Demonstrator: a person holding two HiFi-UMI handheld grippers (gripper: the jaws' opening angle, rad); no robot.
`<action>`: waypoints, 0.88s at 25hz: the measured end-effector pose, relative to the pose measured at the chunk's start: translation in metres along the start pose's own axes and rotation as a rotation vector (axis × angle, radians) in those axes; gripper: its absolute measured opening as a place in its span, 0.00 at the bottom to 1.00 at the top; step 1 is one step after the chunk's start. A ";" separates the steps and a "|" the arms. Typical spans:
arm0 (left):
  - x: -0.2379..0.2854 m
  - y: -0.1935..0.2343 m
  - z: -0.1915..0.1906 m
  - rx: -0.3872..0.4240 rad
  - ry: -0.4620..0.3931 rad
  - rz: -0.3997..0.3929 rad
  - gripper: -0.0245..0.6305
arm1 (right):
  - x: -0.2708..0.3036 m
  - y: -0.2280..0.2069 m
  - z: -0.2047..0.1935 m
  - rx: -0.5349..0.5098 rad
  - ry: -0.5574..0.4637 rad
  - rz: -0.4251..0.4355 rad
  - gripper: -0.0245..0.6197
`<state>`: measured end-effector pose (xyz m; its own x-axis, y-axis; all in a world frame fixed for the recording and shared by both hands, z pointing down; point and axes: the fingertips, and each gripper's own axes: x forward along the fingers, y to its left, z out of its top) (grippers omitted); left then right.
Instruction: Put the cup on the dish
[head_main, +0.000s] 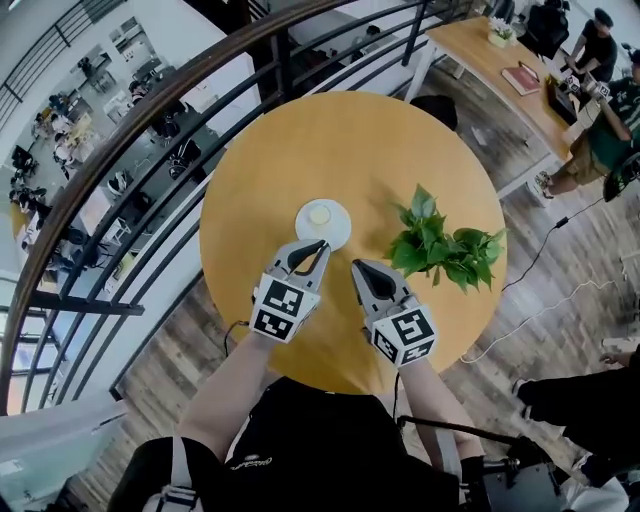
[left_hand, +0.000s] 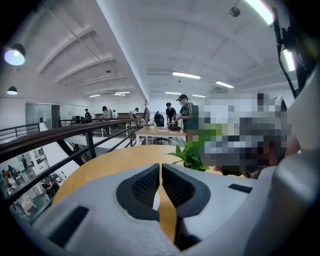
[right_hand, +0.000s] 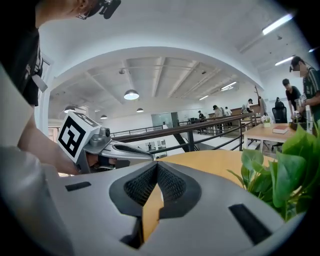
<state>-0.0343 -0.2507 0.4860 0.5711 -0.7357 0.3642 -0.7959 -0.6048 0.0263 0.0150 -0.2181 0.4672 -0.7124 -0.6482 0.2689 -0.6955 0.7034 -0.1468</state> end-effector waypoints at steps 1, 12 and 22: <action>-0.004 -0.004 0.005 0.006 0.000 -0.004 0.07 | -0.002 0.002 0.005 -0.005 -0.009 0.000 0.03; -0.035 -0.019 0.057 0.001 -0.114 0.001 0.06 | -0.018 0.015 0.055 -0.039 -0.105 0.005 0.03; -0.041 -0.020 0.074 0.014 -0.137 -0.004 0.06 | -0.021 0.015 0.072 -0.043 -0.114 0.003 0.03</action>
<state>-0.0273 -0.2312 0.4012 0.5974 -0.7672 0.2333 -0.7910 -0.6117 0.0140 0.0124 -0.2147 0.3909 -0.7220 -0.6735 0.1582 -0.6906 0.7155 -0.1058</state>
